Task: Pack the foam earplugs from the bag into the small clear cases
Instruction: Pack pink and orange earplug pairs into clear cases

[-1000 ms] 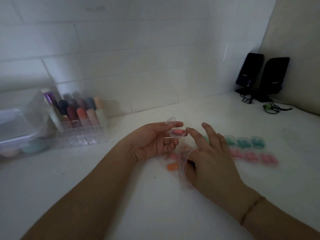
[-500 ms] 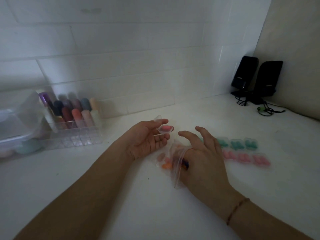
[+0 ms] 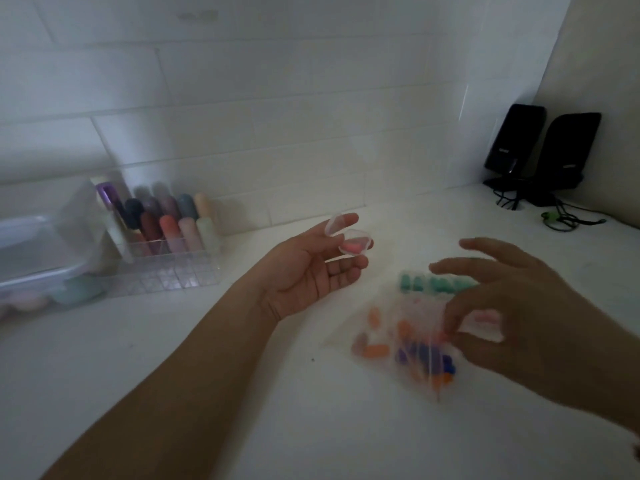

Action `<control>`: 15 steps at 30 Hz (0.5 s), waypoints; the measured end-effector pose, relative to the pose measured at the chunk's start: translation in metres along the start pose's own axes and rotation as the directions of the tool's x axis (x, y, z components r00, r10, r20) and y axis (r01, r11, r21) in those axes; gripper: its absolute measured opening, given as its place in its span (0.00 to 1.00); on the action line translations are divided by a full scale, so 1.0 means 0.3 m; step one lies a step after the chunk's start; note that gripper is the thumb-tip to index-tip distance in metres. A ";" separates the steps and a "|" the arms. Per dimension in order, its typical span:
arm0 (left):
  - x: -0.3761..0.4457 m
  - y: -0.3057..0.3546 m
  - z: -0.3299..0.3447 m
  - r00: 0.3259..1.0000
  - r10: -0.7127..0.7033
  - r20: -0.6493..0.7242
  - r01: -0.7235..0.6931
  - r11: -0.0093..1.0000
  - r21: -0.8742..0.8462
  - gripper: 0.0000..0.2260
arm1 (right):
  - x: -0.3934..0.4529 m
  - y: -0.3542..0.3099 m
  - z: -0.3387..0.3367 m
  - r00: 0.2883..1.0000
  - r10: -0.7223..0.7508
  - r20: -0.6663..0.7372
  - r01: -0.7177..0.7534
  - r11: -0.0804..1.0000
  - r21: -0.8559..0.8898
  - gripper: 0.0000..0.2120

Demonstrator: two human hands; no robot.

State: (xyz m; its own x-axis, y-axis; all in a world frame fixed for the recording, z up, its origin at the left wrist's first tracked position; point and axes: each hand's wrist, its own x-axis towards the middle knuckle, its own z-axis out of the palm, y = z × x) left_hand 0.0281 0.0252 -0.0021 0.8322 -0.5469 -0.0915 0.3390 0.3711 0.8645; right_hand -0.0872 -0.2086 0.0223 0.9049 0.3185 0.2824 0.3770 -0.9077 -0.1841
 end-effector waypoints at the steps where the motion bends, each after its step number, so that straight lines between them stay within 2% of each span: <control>1: -0.002 -0.002 0.001 1.000 -0.006 0.016 0.006 1.000 0.006 0.20 | -0.004 0.020 -0.033 0.999 0.029 0.041 -0.032 0.996 0.077 0.09; 4: -0.011 -0.004 0.008 0.998 -0.021 0.063 0.018 0.999 0.045 0.20 | -0.036 0.088 -0.114 0.991 0.065 0.119 -0.087 0.978 0.189 0.14; 5: -0.015 -0.004 0.012 0.996 -0.025 0.084 0.020 0.998 0.062 0.20 | -0.048 0.099 -0.133 0.987 0.090 0.133 -0.124 0.953 0.277 0.17; 6: -0.020 -0.003 0.015 0.993 -0.029 0.113 0.021 0.997 0.074 0.21 | -0.058 0.109 -0.137 0.979 0.133 0.155 -0.188 0.886 0.424 0.21; 7: -0.024 -0.003 0.021 0.988 -0.033 0.150 0.021 0.996 0.082 0.21 | -0.060 0.115 -0.135 0.977 0.159 0.144 -0.212 0.813 0.542 0.19; 8: -0.029 -0.004 0.028 0.981 -0.037 0.192 0.020 0.996 0.088 0.21 | -0.050 0.124 -0.125 0.984 0.149 0.100 -0.178 0.749 0.638 0.11; 9: -0.034 -0.006 0.038 0.971 -0.045 0.236 0.022 0.995 0.099 0.21 | -0.051 0.133 -0.110 0.988 0.143 0.056 -0.142 0.700 0.700 0.06; 10: -0.039 -0.010 0.047 0.960 -0.058 0.275 0.027 0.993 0.115 0.21 | -0.042 0.135 -0.087 0.985 0.172 0.015 -0.124 0.646 0.754 0.15; 11: -0.043 -0.013 0.054 0.947 -0.075 0.312 0.035 0.990 0.133 0.22 | -0.032 0.125 -0.070 0.980 0.200 0.001 -0.114 0.554 0.825 0.19; 14: -0.056 -0.021 0.068 0.897 -0.127 0.423 0.060 0.984 0.167 0.23 | 0.022 0.086 -0.043 0.946 0.315 0.073 -0.155 0.245 0.957 0.12; 15: -0.059 -0.023 0.072 0.886 -0.134 0.444 0.061 0.983 0.175 0.24 | 0.024 0.072 -0.041 0.944 0.317 0.090 -0.158 0.197 0.968 0.10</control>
State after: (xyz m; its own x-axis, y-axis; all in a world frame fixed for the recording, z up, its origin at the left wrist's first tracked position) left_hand 0.0015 0.0162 0.0044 0.4968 -0.8676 0.0227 0.3069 0.2001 0.9305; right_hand -0.0748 -0.2292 0.0319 0.9916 0.0378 0.1241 0.1228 0.0356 -0.9918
